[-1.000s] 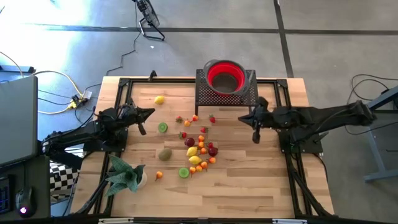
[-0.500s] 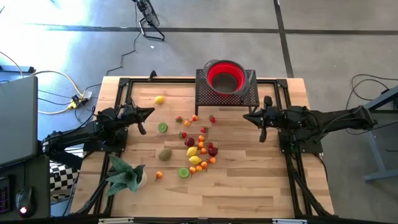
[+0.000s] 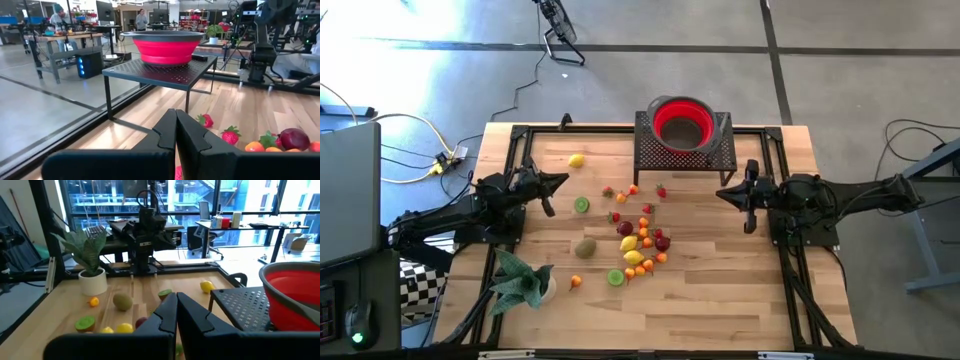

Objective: Pick & Place Fruit
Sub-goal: Put the lemon into the strainer on the shelf

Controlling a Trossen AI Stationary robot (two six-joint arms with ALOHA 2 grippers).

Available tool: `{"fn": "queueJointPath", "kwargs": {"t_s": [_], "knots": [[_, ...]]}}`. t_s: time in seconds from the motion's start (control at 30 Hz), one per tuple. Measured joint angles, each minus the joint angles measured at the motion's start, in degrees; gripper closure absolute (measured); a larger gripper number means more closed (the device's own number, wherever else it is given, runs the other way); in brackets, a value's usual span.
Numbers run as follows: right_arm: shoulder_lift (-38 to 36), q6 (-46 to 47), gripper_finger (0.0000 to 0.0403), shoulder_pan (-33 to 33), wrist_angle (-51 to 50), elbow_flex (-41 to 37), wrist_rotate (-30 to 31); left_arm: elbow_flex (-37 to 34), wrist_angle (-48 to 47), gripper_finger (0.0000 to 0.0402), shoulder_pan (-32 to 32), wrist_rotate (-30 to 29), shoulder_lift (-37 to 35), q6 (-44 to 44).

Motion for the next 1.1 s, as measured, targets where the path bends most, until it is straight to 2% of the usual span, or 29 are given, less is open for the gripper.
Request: {"fn": "queueJointPath", "kwargs": {"t_s": [0.27,0.4,0.5,0.67,0.9,1.1], "knots": [[-0.1,-0.3,0.0400,0.0,0.2,0.0,0.7,0.0,0.0,0.0402,0.0,-0.3,0.0,-2.6],[-0.1,-0.6,0.0400,0.0,1.0,0.0,9.3,0.0,0.0,0.0402,0.0,-4.1,0.4,-7.2],[-0.1,-3.5,0.0400,0.0,1.1,0.0,13.7,0.0,0.0,0.0402,0.0,-6.5,1.4,-7.2],[-0.4,-7.1,0.0400,0.0,1.1,0.0,13.5,0.0,0.3,0.0402,0.0,-10.2,2.9,-7.7],[-0.4,-5.8,0.0400,0.0,1.1,0.0,13.5,0.0,0.5,0.0402,0.0,-6.2,6.0,-11.9],[-0.4,-5.8,0.0400,0.0,1.6,0.0,13.6,0.0,3.1,0.0402,0.0,-5.9,10.7,-14.5]]}}
